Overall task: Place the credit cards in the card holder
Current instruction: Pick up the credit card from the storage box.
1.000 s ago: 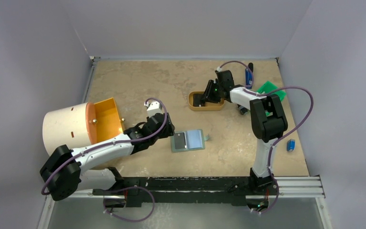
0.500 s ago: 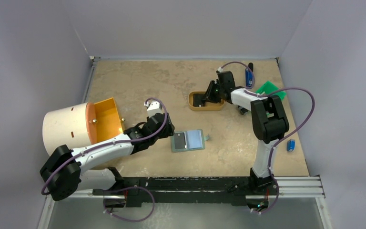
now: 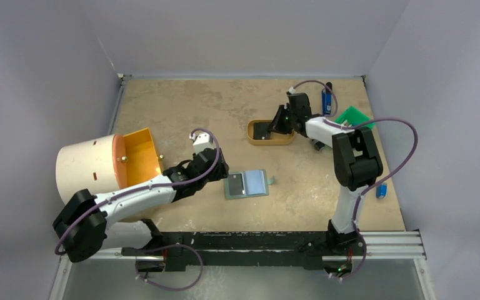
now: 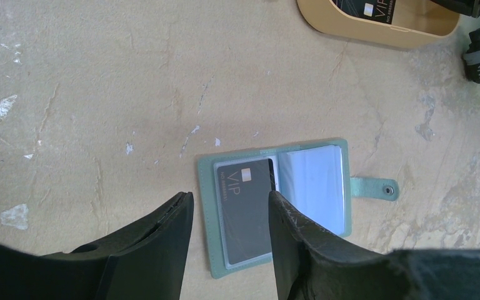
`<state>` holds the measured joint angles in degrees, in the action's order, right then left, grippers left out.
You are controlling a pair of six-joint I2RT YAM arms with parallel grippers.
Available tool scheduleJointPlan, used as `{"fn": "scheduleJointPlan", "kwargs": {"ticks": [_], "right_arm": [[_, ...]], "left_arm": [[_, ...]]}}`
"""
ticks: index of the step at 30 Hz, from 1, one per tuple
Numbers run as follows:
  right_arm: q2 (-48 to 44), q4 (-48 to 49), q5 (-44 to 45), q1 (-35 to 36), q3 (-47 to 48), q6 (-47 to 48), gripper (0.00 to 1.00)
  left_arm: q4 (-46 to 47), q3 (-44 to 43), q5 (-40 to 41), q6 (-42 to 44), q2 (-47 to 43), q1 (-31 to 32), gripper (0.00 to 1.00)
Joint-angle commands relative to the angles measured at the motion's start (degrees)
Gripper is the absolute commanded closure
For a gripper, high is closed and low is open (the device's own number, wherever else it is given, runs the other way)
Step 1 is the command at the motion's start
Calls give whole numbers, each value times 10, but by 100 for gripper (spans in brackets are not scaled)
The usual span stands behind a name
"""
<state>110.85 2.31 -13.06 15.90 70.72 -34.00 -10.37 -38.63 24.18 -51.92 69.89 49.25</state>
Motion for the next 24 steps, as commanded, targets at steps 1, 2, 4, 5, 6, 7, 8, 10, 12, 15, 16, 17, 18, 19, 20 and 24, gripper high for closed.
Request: {"fn": "scheduleJointPlan", "kwargs": {"ticks": [1, 2, 4, 5, 6, 7, 8, 10, 12, 15, 16, 17, 18, 19, 20, 24], "right_arm": [[-31, -16, 8, -3, -12, 9, 90], [-34, -16, 7, -3, -13, 9, 92], [-41, -18, 3, -3, -14, 10, 94], [-44, -19, 1, -3, -15, 10, 94], [-48, -20, -3, -3, -16, 10, 95], [-52, -21, -6, -3, -16, 11, 96], [-55, -22, -9, -3, -17, 11, 96], [-59, -20, -11, -3, -17, 12, 97], [-61, -18, -14, -3, -17, 10, 98], [-62, -19, -24, -3, -15, 3, 100], [-64, -20, -27, -3, -15, -2, 100], [-68, -21, -30, -3, -14, -7, 100], [-71, -22, -33, -3, -14, -14, 100], [-77, -22, -37, -3, -13, -25, 100], [-84, -22, -39, -3, -10, -36, 100], [-112, -93, -20, -3, 14, -124, 100]], "left_arm": [[20, -8, -1, -6, -1, 0, 53], [21, -8, -1, -8, -2, 0, 53], [21, -8, -1, -7, -3, 0, 53], [20, -8, -1, -8, -3, 0, 53], [20, -7, -1, -8, -4, 0, 53], [20, -7, -1, -9, -4, 0, 53], [21, -6, -1, -9, -4, 0, 53], [22, -5, -3, -10, -4, 0, 54], [23, -4, -4, -11, -4, 0, 54], [23, -4, -5, -12, -5, 0, 54], [23, -3, -5, -13, -7, 0, 54], [22, -2, -5, -13, -8, 0, 54], [22, -2, -5, -14, -9, 0, 54], [21, -2, -4, -14, -11, 0, 54], [21, -1, -3, -14, -13, 0, 54], [12, -7, 3, -14, -18, 0, 54]]}}
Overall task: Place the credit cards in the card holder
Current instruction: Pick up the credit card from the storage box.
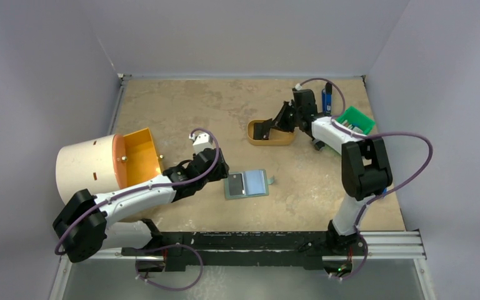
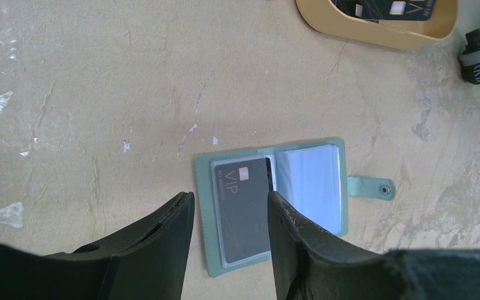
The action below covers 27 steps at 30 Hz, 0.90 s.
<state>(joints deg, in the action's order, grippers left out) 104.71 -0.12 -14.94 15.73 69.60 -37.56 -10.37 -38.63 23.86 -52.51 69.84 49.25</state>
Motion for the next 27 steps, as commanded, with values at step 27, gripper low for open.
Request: {"fn": "scheduleJointPlan", "kwargs": {"ticks": [27], "right_arm": [[-382, -144, 157, 165, -54, 108, 100]], "left_arm": [[128, 8, -53, 29, -25, 1, 55]]}}
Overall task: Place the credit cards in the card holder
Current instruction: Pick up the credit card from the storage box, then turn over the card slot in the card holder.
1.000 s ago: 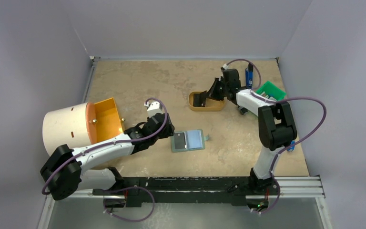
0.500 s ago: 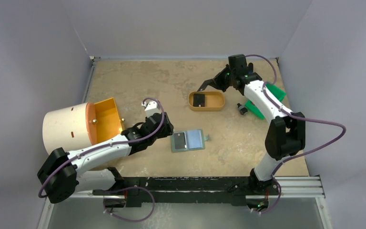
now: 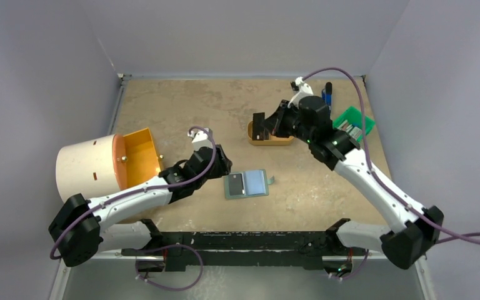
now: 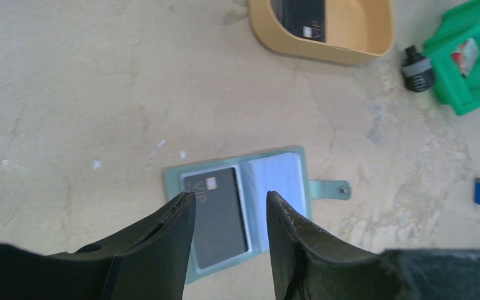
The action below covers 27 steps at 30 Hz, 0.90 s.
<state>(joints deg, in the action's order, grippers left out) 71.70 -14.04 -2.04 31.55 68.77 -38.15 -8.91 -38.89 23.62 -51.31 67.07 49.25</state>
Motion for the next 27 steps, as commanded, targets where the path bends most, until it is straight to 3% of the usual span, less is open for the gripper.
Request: {"fn": "scheduleJointPlan", "kwargs": {"ticks": [1, 7, 16, 19, 27], "right_arm": [[-72, -3, 29, 8, -69, 120, 100], [-134, 28, -7, 9, -192, 127, 100], [-132, 75, -29, 9, -261, 118, 100], [-117, 59, -63, 8, -265, 127, 100], [-77, 53, -139, 8, -300, 99, 100]], "left_arm": [[129, 15, -62, 14, 9, 1, 55], [143, 10, -71, 21, 35, 25, 49], [90, -28, -33, 58, 71, 36, 42], [61, -37, -27, 63, 75, 36, 42], [90, -50, -65, 69, 136, 36, 50]]}}
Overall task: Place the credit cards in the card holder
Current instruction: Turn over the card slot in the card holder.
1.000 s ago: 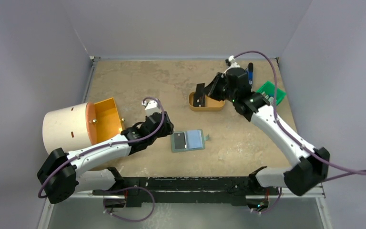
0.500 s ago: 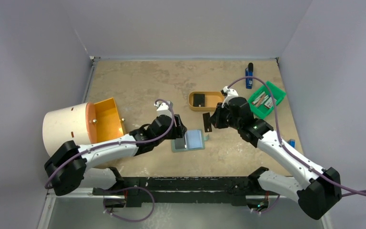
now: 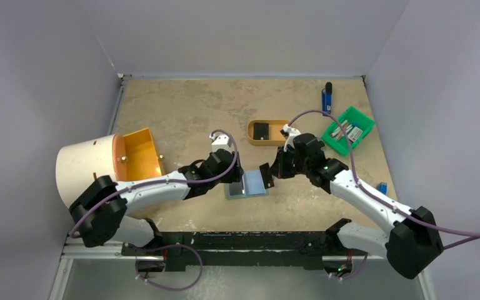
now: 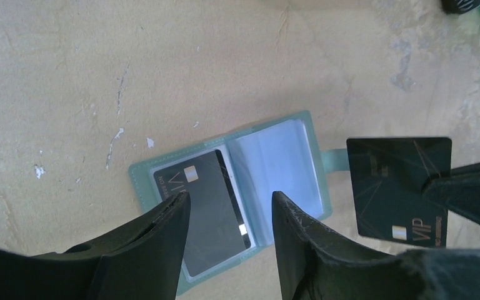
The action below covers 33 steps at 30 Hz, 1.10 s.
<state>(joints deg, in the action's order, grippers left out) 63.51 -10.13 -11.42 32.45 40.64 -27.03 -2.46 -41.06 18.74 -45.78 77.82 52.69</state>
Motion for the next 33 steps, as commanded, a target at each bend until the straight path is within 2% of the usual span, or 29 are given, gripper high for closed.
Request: {"fn": "scheduleJointPlan", "kwargs": {"ticks": [1, 4, 11, 23, 33], "right_arm": [[9, 16, -44, -1, -22, -18, 100], [35, 18, -60, -2, -22, -61, 100], [80, 16, -44, -2, -16, -88, 100], [61, -9, 4, -8, -41, -106, 100], [81, 13, -13, -10, -50, -111, 100]], "left_arm": [[36, -33, -19, 12, 38, 1, 51], [40, -50, -19, 11, 66, 1, 53], [29, -69, -12, -2, 108, 1, 55], [31, -58, -17, -6, 123, 2, 59], [30, -54, -19, -3, 129, 2, 60]]}}
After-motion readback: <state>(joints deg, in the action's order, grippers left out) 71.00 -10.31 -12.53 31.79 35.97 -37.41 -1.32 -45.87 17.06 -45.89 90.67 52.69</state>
